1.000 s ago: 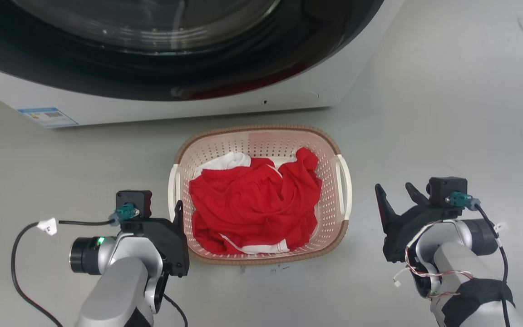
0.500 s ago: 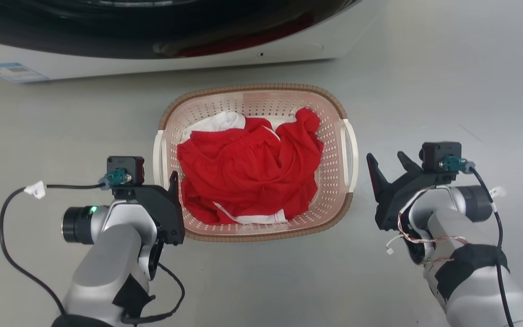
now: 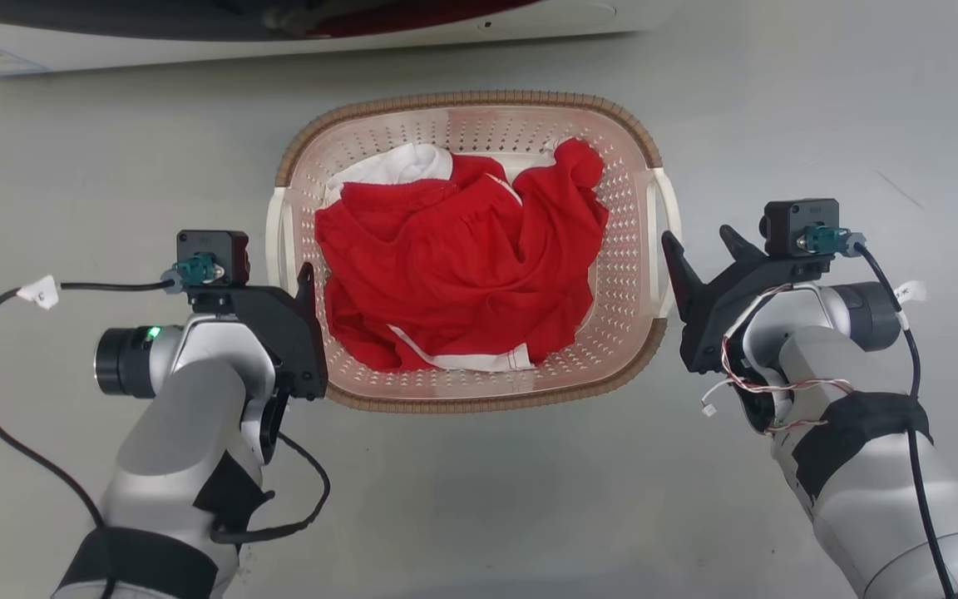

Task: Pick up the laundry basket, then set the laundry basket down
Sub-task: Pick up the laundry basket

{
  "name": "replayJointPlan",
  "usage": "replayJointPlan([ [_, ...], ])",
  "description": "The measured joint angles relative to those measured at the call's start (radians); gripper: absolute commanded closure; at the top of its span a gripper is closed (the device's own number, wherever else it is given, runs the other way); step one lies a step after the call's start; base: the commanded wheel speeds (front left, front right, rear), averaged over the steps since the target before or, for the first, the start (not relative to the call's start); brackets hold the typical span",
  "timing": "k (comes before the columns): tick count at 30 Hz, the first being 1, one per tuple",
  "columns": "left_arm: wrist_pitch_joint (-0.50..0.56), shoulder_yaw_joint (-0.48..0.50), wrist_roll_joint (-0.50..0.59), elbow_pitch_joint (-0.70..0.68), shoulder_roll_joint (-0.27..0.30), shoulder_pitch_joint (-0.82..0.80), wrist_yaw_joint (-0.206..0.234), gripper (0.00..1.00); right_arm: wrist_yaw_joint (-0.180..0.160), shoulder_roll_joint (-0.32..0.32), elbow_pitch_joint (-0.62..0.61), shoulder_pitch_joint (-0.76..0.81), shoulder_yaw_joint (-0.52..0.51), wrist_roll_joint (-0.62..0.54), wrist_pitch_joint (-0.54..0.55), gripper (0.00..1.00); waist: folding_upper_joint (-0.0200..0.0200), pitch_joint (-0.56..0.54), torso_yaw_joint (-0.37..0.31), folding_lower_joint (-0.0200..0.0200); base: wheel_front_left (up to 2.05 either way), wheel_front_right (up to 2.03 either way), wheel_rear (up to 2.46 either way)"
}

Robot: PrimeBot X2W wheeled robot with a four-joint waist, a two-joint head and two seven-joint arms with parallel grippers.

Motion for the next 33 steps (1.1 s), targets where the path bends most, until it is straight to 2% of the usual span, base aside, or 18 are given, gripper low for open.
replayJointPlan([
  [11,-0.003,-0.005,0.0,0.03,-0.002,-0.068,-0.008,0.0,0.01,0.001,0.032,-0.055,0.026,0.002,0.0,0.0,0.0,0.072,0.011,0.0,0.0,0.0,0.0],
  [22,-0.024,-0.01,0.002,0.062,-0.004,-0.112,-0.016,0.0,0.011,0.002,0.031,-0.076,0.071,0.053,-0.009,0.0,0.0,0.119,0.025,-0.0001,0.0,0.0,0.0],
  [23,-0.025,-0.01,0.002,0.065,-0.004,-0.113,-0.017,0.35,0.011,0.002,0.032,-0.078,0.073,0.054,-0.009,0.16,-0.0001,0.122,0.026,-0.0001,0.0,0.0,0.0],
  [24,-0.025,-0.01,0.002,0.068,-0.004,-0.113,-0.017,0.64,0.011,0.002,0.031,-0.081,0.076,0.058,-0.01,0.65,-0.0001,0.123,0.028,-0.0001,0.0,0.0,0.0],
  [25,-0.029,-0.01,0.002,0.071,-0.005,-0.114,-0.018,1.0,0.01,0.002,0.031,-0.084,0.081,0.061,-0.01,1.0,-0.0002,0.124,0.029,-0.0001,0.0,0.0,0.0],
  [33,-0.043,-0.01,0.001,0.089,-0.018,-0.12,-0.034,1.0,0.004,0.005,0.035,-0.091,0.1,0.092,-0.019,1.0,-0.0002,0.129,0.033,-0.0002,0.0,0.0,0.0],
])
